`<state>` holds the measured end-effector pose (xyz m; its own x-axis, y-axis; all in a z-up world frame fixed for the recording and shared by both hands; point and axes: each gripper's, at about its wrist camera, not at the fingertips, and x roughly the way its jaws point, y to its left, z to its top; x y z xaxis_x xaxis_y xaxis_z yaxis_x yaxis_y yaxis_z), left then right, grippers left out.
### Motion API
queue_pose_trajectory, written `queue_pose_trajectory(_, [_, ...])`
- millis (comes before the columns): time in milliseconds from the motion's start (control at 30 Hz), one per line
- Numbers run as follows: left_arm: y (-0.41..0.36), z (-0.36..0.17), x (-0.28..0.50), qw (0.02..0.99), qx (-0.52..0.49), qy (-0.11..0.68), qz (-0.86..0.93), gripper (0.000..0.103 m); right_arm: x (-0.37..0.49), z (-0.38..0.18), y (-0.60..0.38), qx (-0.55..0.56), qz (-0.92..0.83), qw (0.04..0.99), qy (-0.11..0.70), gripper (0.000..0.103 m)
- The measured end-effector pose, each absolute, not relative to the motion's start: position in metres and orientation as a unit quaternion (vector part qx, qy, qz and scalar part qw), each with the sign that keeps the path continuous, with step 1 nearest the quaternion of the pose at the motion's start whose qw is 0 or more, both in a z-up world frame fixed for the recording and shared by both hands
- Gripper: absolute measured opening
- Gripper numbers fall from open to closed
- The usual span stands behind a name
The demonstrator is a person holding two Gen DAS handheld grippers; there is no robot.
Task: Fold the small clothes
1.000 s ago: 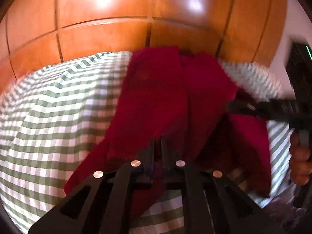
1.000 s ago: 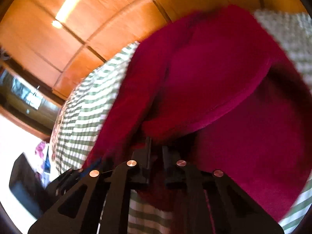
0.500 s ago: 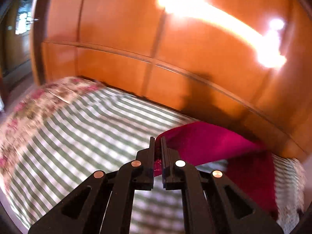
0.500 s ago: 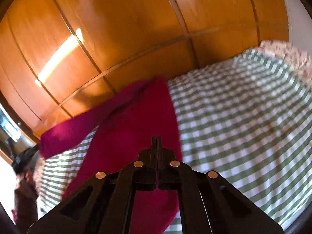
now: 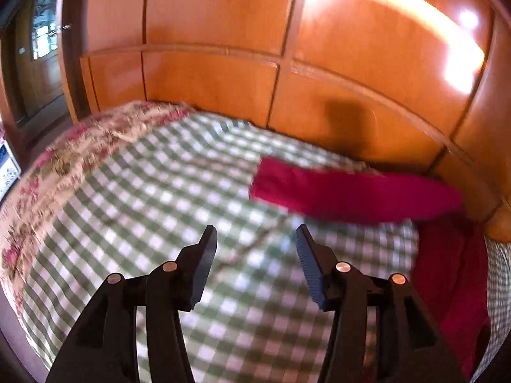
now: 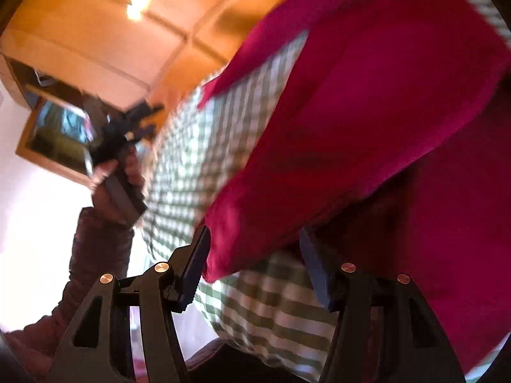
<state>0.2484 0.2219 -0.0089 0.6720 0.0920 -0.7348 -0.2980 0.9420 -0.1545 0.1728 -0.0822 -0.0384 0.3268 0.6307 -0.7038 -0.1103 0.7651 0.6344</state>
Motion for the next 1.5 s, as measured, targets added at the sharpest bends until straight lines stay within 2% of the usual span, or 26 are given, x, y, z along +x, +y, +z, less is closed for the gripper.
queue_pose_trajectory(67, [0.219, -0.018, 0.237, 0.902, -0.135, 0.399, 0.094, 0.051, 0.182, -0.048, -0.071, 0.250, 0.219, 0.781, 0.528, 0.057])
queue_pose_trajectory(100, [0.217, -0.021, 0.231, 0.902, -0.136, 0.401, 0.086, 0.052, 0.184, -0.049, -0.068, 0.250, 0.216, 0.784, 0.525, 0.048])
queue_pose_trajectory(133, [0.215, -0.023, 0.226, 0.901, -0.137, 0.403, 0.079, 0.052, 0.186, -0.048, -0.066, 0.248, 0.215, 0.786, 0.524, 0.035])
queue_pose_trajectory(167, [0.212, -0.026, 0.221, 0.901, -0.135, 0.406, 0.073, 0.053, 0.186, -0.048, -0.065, 0.250, 0.221, 0.782, 0.526, 0.031])
queue_pose_trajectory(200, [0.209, -0.028, 0.217, 0.901, -0.132, 0.407, 0.070, 0.054, 0.185, -0.045, -0.063, 0.256, 0.245, 0.770, 0.531, 0.022])
queue_pose_trajectory(333, [0.198, -0.038, 0.206, 0.901, -0.126, 0.411, 0.054, 0.055, 0.173, -0.041, -0.056, 0.247, 0.277, 0.759, 0.536, 0.022])
queue_pose_trajectory(367, [0.196, -0.039, 0.204, 0.901, -0.126, 0.412, 0.054, 0.056, 0.170, -0.042, -0.056, 0.254, 0.279, 0.756, 0.535, 0.023])
queue_pose_trajectory(467, [0.194, -0.041, 0.198, 0.897, -0.138, 0.417, 0.050, 0.056, 0.170, -0.057, -0.051, 0.296, 0.267, 0.737, 0.546, 0.075])
queue_pose_trajectory(600, [0.195, -0.039, 0.187, 0.897, -0.147, 0.414, 0.055, 0.061, 0.181, -0.070, -0.039, 0.320, 0.260, 0.736, 0.537, 0.075])
queue_pose_trajectory(633, [0.195, -0.039, 0.184, 0.896, -0.147, 0.414, 0.057, 0.061, 0.183, -0.068, -0.031, 0.314, 0.268, 0.739, 0.532, 0.057])
queue_pose_trajectory(733, [0.197, -0.040, 0.177, 0.894, -0.151, 0.417, 0.059, 0.061, 0.178, -0.057, -0.015, 0.279, 0.291, 0.740, 0.539, 0.017])
queue_pose_trajectory(800, [0.197, -0.041, 0.171, 0.894, -0.149, 0.418, 0.061, 0.061, 0.163, -0.031, -0.016, 0.234, 0.300, 0.773, 0.508, 0.008])
queue_pose_trajectory(967, [0.192, -0.045, 0.165, 0.892, -0.146, 0.424, 0.051, 0.061, 0.146, 0.042, -0.101, 0.224, 0.253, 0.858, 0.388, 0.006])
queue_pose_trajectory(1100, [0.178, -0.047, 0.164, 0.893, -0.137, 0.428, 0.024, 0.061, 0.139, 0.090, -0.235, 0.224, 0.100, 0.916, 0.319, 0.006])
queue_pose_trajectory(1233, [0.155, -0.052, 0.170, 0.888, -0.129, 0.440, -0.017, 0.061, 0.132, 0.119, -0.366, 0.214, -0.076, 0.934, 0.276, 0.006])
queue_pose_trajectory(1367, [0.129, -0.060, 0.181, 0.881, -0.119, 0.456, -0.052, 0.061, 0.149, 0.118, -0.459, 0.190, -0.207, 0.919, 0.277, 0.006])
queue_pose_trajectory(1400, [0.121, -0.062, 0.185, 0.878, -0.115, 0.460, -0.056, 0.061, 0.159, 0.112, -0.477, 0.185, -0.224, 0.912, 0.290, 0.017])
queue_pose_trajectory(1433, [0.115, -0.064, 0.187, 0.877, -0.114, 0.463, -0.058, 0.061, 0.168, 0.105, -0.488, 0.194, -0.227, 0.903, 0.308, 0.031])
queue_pose_trajectory(1467, [0.110, -0.067, 0.191, 0.875, -0.114, 0.467, -0.061, 0.062, 0.173, 0.097, -0.495, 0.211, -0.229, 0.895, 0.319, 0.075])
queue_pose_trajectory(1500, [0.106, -0.070, 0.197, 0.871, -0.117, 0.473, -0.065, 0.062, 0.172, 0.088, -0.500, 0.232, -0.233, 0.891, 0.314, 0.088])
